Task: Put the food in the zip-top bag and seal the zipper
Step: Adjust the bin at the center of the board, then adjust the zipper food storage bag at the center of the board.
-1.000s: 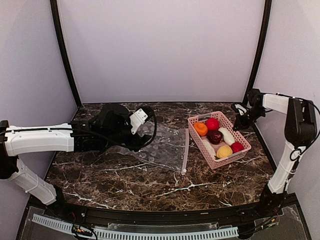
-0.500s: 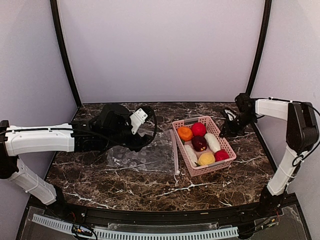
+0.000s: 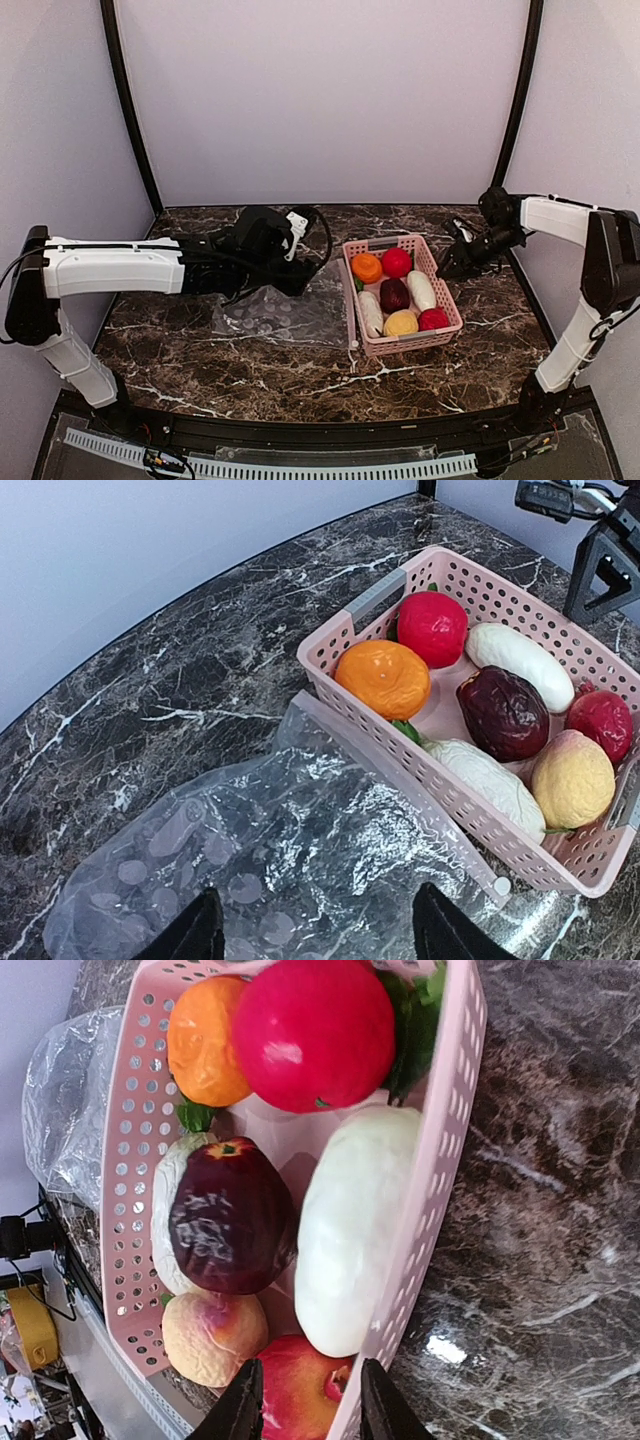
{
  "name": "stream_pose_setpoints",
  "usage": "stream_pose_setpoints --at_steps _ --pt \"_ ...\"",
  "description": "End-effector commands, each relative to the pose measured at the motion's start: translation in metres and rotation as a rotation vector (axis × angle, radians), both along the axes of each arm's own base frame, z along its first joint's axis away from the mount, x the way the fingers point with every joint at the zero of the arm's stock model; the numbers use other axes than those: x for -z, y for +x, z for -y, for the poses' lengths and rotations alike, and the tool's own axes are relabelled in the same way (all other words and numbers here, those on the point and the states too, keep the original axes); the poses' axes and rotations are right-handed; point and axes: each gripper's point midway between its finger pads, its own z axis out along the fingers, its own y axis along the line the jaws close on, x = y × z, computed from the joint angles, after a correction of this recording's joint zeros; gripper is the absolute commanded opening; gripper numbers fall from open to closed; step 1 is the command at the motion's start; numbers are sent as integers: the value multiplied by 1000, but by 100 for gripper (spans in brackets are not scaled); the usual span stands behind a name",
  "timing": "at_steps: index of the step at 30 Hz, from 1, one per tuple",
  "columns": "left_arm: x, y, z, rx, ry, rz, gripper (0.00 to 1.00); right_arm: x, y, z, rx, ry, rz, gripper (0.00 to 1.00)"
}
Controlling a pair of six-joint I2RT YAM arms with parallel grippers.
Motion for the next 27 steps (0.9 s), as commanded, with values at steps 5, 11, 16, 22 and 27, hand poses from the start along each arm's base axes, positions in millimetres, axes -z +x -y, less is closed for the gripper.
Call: stream_pose_setpoints --at_steps 5,11,16,22,27 --pt "48 -4 26 -123 -118 -223 64 -31 28 35 -6 7 211 39" --pt "87 -9 19 -165 7 -311 65 -63 31 39 -16 40 422 42" --pt "109 -30 -23 -225 105 -381 70 -69 24 31 -42 91 492 42" --pt "136 -53 -86 -336 146 -477 74 -60 22 31 -48 87 478 42" --pt "142 -49 -145 -457 160 -485 75 -60 22 31 -52 90 484 42"
